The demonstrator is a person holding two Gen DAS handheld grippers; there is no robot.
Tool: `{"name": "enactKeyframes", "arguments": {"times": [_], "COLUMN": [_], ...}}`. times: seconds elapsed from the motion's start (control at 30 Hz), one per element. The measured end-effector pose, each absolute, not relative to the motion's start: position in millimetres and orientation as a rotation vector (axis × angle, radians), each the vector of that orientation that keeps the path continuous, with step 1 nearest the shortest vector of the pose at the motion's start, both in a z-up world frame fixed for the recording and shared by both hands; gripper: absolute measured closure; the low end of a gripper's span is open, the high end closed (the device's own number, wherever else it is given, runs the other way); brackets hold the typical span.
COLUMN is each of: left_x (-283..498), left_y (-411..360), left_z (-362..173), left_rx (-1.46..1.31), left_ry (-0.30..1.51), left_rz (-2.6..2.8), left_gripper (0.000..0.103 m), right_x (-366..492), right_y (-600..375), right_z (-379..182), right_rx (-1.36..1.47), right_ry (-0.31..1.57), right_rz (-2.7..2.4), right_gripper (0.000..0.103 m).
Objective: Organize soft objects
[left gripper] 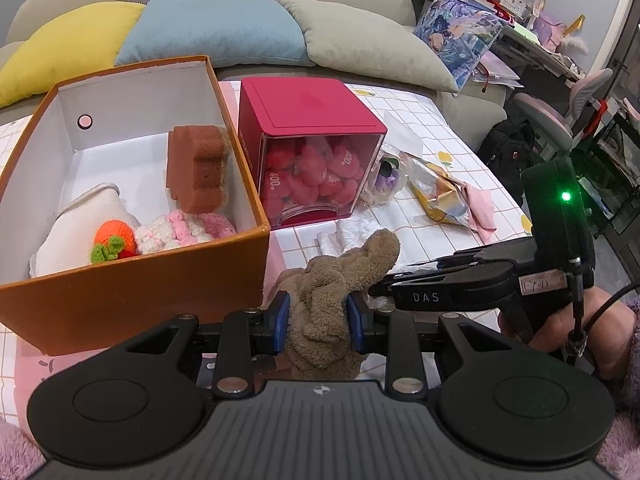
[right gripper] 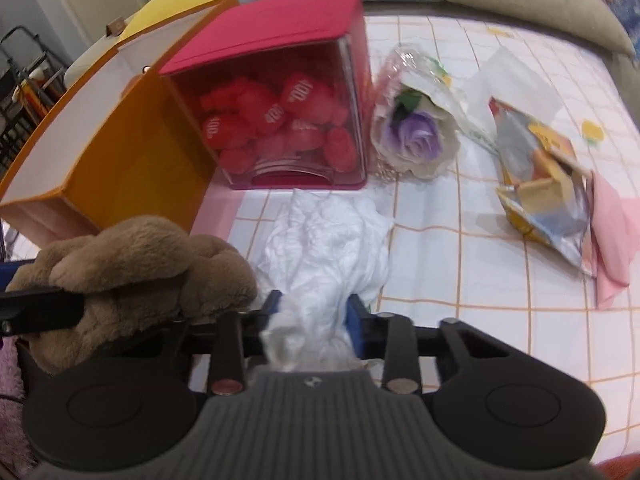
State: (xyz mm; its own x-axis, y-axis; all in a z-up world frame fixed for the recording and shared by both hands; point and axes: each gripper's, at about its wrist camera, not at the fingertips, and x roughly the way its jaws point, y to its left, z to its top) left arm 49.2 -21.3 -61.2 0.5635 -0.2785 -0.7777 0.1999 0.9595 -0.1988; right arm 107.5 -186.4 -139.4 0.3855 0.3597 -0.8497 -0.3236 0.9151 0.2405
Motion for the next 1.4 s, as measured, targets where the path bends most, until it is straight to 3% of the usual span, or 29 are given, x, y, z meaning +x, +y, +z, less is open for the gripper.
{"name": "enactKeyframes", "arguments": {"times": [0.13, 0.4, 0.8, 1.07, 1.4], "left_x": [48.0, 36.0, 21.9, 32.2, 71.3], "left_y": [-19.9, -15.1, 4.2, 31.4, 74.0], "left_z": [-59.5, -42.2, 19.9, 43.0, 34.4], "left_rx": [-0.098, -0.12, -0.172, -0.14, -0.037], "left_ry": [0.92, 0.864, 0.61, 0.499, 0.471], "left_rz": [-0.282, -0.303, -0.296, -0.178, -0.056], "left_gripper": [0.069, 0.07, 0.075, 0.075, 0.075], "right_x": [102.9, 85.0, 58.1, 73.3, 125.4], "right_y": [-182.2, -196.9, -201.6, -165.6, -86.2], "right_z": [-131.8, -100.0, -11.8, 34.9, 43.5], "right_rx": [-0.002, 0.043, 0.077, 0.083, 0.043], "right_ry": [1.056, 1.01, 0.796, 0.686, 0.66], "right_rz": [0.438, 0.364, 0.379, 0.533, 0.67], "right_gripper": [0.08, 0.081, 0.081, 0.081, 0.081]}}
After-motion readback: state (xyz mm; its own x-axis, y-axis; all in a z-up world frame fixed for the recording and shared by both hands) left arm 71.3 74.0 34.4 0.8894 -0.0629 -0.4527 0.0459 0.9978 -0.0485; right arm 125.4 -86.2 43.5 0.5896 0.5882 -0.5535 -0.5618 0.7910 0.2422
